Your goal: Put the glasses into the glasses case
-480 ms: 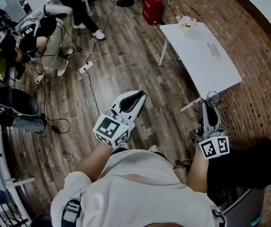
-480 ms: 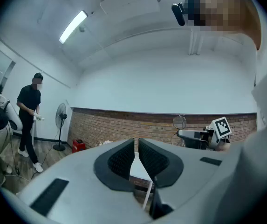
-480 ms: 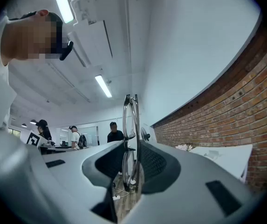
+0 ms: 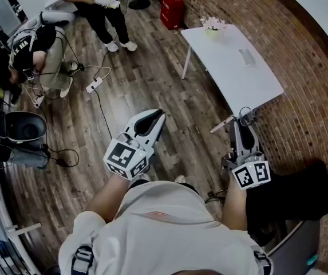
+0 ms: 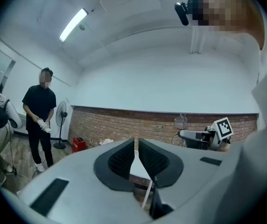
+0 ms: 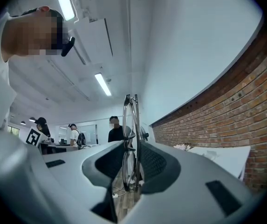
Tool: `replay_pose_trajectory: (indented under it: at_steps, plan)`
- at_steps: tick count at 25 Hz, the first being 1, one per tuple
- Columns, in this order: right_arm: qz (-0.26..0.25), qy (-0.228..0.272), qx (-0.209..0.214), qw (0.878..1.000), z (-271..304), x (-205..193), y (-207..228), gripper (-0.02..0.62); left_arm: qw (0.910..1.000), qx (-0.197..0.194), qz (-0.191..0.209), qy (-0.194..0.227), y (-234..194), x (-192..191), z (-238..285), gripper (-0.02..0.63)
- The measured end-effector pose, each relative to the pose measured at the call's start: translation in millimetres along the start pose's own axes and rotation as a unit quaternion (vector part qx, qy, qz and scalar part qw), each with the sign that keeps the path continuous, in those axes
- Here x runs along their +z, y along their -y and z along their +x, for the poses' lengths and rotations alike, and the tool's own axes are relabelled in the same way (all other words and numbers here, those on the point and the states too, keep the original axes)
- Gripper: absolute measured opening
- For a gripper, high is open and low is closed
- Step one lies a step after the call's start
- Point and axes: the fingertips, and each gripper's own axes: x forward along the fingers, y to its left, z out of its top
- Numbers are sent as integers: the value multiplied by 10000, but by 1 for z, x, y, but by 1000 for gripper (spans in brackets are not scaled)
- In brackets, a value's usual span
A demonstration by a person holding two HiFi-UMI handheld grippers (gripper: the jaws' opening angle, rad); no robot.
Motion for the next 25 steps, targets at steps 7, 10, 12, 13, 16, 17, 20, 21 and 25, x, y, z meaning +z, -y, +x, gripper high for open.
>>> replay_pose_trajectory:
  at_steps: [7,10,12,13,16,17,20,21,25]
  plan:
    - [-67,-60,-155,9998,-3,-6,1,149,9999,-92,-51,-70,-2,-6,2,38]
    - [-83,-84,-222,9997,-2,-10,-3,149,9997,-164,-113,-109,-7,-11,0,38]
    - [-89,-115,-263,9995,0,-13,-7,150,9995,-220,-169,-121,-12,-13,-1,38]
    - [-91,-134,-298,9994,0,-14,-10,150,9994,-254,-200,-124,-15,-14,-3,38]
    - [-124,-204,-455,9987,-5,-19,-21,150,9988,-368,-297,-150,-20,-20,-13,38]
    - [-129,-213,-500,9984,-6,-21,-23,151,9986,-391,-321,-156,-22,-22,-15,38]
    - [-79,-244,-620,9977,2,-32,-23,151,9980,-457,-383,-194,-34,-28,-8,38]
    - [-61,-287,-642,9975,5,-36,-22,152,9977,-504,-405,-218,-35,-30,-4,38]
    - [-60,-387,-650,9971,22,-45,-11,152,9972,-578,-399,-269,-46,-34,14,38]
